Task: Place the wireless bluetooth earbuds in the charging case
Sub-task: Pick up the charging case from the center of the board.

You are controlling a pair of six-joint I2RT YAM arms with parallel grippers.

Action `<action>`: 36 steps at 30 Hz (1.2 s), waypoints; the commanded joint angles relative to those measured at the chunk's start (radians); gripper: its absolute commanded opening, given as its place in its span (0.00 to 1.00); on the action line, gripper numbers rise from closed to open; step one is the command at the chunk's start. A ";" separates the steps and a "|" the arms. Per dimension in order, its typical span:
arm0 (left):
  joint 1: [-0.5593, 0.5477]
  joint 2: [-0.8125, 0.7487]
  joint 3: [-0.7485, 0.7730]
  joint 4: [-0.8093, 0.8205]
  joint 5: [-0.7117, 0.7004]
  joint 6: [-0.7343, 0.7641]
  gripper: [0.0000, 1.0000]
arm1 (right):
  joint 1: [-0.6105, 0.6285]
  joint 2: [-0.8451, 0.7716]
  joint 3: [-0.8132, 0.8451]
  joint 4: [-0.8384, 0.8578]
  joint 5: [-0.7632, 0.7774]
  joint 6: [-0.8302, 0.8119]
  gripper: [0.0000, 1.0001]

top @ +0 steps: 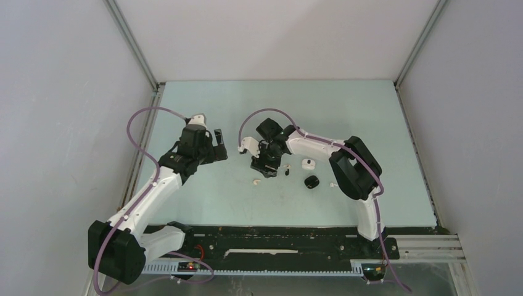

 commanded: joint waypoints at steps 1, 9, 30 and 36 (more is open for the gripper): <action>0.007 -0.008 0.036 0.011 0.014 0.005 0.98 | 0.005 0.013 0.024 -0.007 0.025 -0.005 0.65; 0.007 -0.006 0.033 0.016 0.025 0.014 0.97 | 0.005 0.030 0.019 0.000 0.056 -0.002 0.62; 0.006 -0.039 0.008 0.130 0.302 -0.048 0.89 | -0.009 -0.372 -0.152 -0.042 -0.047 0.055 0.31; -0.084 -0.069 -0.047 0.329 0.572 -0.219 0.75 | -0.023 -0.609 -0.290 -0.040 -0.136 0.057 0.30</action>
